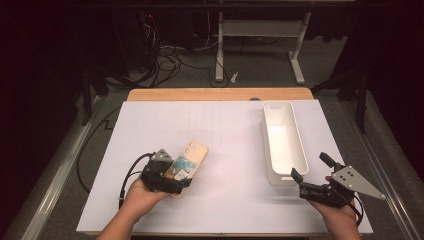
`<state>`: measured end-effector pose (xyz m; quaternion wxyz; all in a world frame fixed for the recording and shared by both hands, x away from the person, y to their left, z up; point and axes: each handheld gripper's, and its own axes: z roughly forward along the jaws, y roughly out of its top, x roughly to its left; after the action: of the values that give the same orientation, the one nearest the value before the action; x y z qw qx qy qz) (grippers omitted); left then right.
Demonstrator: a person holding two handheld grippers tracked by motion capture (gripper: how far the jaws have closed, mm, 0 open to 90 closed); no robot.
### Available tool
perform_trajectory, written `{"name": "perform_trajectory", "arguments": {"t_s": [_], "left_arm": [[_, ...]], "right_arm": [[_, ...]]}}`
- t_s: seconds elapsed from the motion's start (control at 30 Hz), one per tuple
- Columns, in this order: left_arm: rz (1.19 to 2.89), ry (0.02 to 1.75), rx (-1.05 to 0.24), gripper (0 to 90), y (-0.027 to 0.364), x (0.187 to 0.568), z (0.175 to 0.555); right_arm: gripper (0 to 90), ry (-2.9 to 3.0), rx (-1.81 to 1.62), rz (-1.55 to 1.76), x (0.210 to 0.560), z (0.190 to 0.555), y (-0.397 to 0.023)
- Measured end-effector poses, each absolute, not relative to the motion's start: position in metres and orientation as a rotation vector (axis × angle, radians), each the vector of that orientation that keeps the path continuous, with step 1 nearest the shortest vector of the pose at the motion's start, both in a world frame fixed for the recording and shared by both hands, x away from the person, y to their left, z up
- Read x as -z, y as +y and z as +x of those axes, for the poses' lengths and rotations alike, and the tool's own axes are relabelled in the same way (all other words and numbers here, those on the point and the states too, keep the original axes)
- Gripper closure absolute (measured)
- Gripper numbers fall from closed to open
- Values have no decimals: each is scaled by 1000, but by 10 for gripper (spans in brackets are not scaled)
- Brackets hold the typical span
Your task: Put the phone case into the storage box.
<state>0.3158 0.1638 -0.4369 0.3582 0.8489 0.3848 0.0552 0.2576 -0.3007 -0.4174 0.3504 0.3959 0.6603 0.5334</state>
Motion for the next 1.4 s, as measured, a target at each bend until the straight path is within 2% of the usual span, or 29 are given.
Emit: {"name": "perform_trajectory", "arguments": {"t_s": [0.3, 0.9, 1.17, 1.4], "left_arm": [[2082, 954, -252, 114, 168, 447, 297], [1994, 916, -276, 112, 171, 454, 290], [1950, 863, -240, 110, 173, 453, 291], [1911, 845, -273, 110, 172, 451, 289]], "right_arm": [[6, 1707, -1381, 1024, 417, 258, -302], [7, 1710, -1380, 1023, 417, 257, -301], [7, 1705, -1383, 1027, 416, 256, -302], [7, 1706, -1383, 1025, 416, 256, -301]]}}
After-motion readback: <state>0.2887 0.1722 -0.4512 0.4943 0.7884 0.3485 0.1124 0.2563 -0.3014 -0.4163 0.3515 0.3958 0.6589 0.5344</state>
